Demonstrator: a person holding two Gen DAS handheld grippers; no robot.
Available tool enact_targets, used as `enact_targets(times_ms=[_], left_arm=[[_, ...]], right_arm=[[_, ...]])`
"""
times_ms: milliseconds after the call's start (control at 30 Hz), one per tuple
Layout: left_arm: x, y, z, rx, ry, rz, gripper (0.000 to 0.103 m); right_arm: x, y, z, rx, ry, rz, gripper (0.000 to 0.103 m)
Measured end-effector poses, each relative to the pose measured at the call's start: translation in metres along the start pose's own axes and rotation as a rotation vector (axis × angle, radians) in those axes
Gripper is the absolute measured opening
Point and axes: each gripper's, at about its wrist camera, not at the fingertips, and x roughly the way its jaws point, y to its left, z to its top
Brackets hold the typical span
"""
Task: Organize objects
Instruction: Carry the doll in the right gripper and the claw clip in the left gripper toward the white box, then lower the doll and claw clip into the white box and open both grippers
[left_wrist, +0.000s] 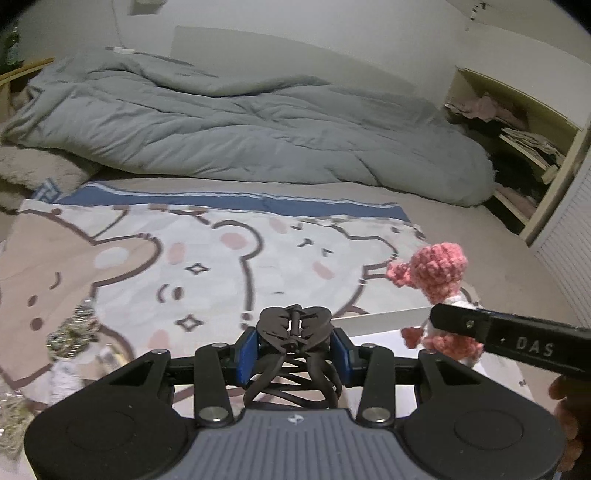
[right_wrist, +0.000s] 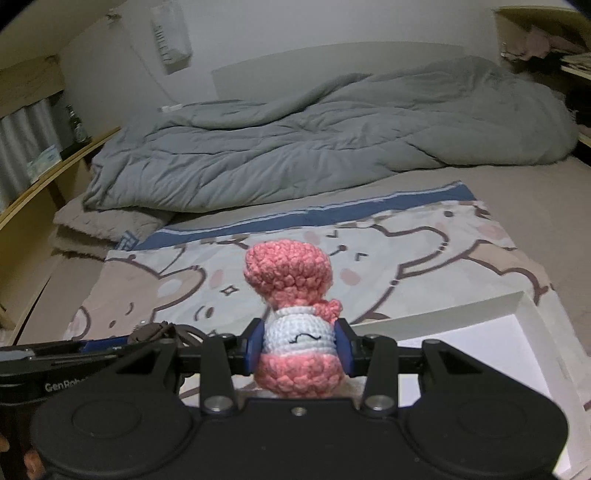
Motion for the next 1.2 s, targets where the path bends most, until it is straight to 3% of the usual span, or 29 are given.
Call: enact_targets(times_ms=[367, 733, 1200], left_arm=[[0.034, -0.048, -0.005, 0.003, 0.044, -0.079, 0.043], [0.078, -0.074, -0.01, -0.087, 0.095, -0.152, 0.043], [0.132, -0.063, -0.022, -0.197, 0.114, -0.016, 0.043]], right_arm=[[0.005, -0.061, -0.013, 0.071, 0.027, -0.068, 0.042], [0.017, -0.102, -0.024, 0.102, 0.08, -0.153, 0.042], [0.062, -0.1, -0.031, 0.051, 0.177, -0.188, 0.042]])
